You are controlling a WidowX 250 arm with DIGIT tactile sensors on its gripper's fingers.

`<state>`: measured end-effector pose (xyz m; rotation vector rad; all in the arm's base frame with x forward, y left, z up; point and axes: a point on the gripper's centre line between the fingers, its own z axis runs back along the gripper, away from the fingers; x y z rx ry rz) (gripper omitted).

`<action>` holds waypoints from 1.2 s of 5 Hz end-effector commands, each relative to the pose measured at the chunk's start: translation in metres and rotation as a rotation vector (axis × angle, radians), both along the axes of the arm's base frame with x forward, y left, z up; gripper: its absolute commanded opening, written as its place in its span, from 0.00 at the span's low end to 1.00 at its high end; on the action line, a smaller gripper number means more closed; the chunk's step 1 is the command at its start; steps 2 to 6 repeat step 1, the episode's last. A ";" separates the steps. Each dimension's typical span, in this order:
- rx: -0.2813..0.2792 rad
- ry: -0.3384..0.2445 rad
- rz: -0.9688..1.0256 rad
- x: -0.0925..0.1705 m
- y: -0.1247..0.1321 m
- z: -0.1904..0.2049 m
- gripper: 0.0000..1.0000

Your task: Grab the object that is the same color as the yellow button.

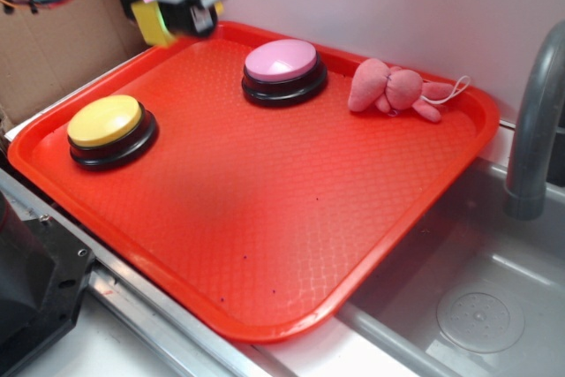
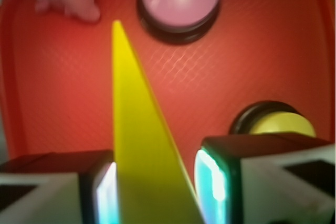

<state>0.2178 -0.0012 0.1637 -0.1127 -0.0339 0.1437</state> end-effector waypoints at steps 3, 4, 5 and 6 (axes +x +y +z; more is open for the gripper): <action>0.056 -0.103 0.076 0.001 0.012 0.026 0.00; 0.056 -0.103 0.076 0.001 0.012 0.026 0.00; 0.056 -0.103 0.076 0.001 0.012 0.026 0.00; 0.056 -0.103 0.076 0.001 0.012 0.026 0.00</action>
